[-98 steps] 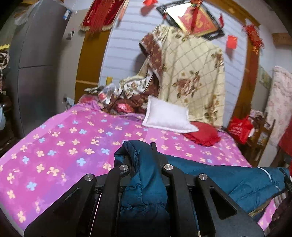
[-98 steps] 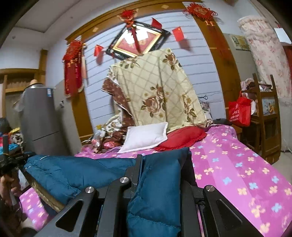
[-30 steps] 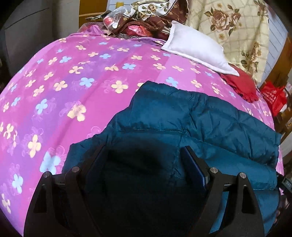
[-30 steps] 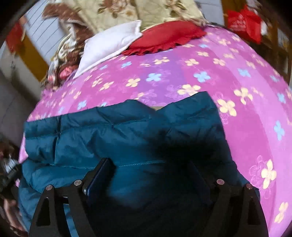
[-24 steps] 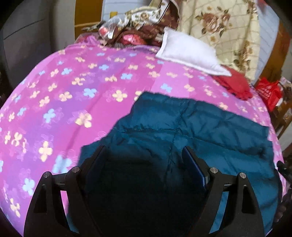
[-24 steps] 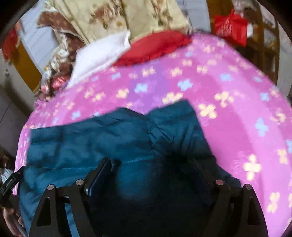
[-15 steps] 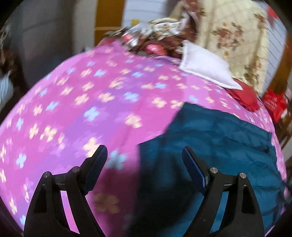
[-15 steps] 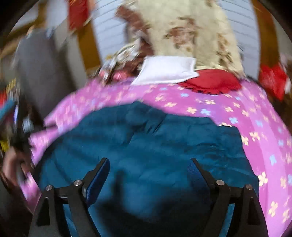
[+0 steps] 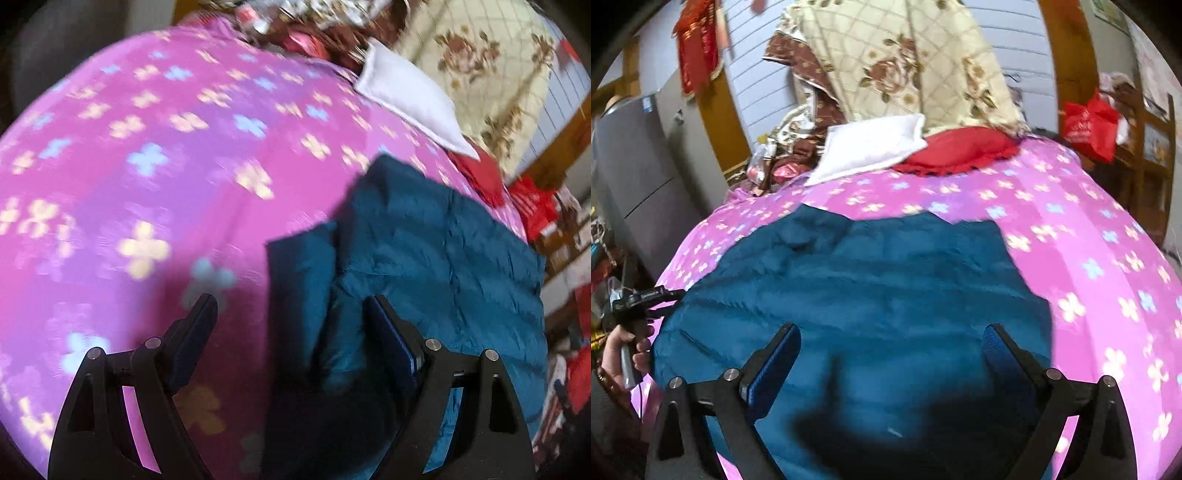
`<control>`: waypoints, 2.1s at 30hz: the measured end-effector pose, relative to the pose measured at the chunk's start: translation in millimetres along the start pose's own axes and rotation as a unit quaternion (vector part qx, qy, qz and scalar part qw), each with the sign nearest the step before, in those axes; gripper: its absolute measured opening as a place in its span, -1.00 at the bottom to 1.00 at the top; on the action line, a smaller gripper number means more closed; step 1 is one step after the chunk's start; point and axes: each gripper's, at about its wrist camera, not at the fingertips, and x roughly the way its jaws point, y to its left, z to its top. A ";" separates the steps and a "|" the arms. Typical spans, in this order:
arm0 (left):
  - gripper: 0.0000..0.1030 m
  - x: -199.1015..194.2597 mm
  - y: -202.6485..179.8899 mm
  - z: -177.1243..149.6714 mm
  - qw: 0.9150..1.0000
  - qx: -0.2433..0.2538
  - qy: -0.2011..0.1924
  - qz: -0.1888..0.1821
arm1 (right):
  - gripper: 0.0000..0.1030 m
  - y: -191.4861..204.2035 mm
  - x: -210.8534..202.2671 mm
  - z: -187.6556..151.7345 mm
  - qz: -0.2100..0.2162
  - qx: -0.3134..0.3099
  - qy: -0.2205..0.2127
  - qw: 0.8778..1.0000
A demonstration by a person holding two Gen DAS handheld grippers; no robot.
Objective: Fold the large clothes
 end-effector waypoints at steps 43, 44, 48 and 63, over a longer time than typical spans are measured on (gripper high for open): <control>0.49 17.1 -32.3 -14.4 0.995 0.090 -0.001 -0.046 | 0.96 -96.9 62.7 -3.4 -0.008 0.050 0.072 0.996; 0.57 19.0 -29.2 -13.2 0.996 0.081 0.005 -0.048 | 0.97 -109.4 66.8 -5.5 0.004 0.082 0.080 0.993; 0.61 21.3 -26.3 -10.8 0.995 0.075 0.011 -0.058 | 1.00 -131.7 72.7 -15.4 0.057 0.121 0.085 0.987; -0.13 13.4 -54.4 -20.0 0.990 0.134 -0.013 -0.031 | -0.04 -103.9 71.2 -11.3 0.158 0.075 0.069 0.982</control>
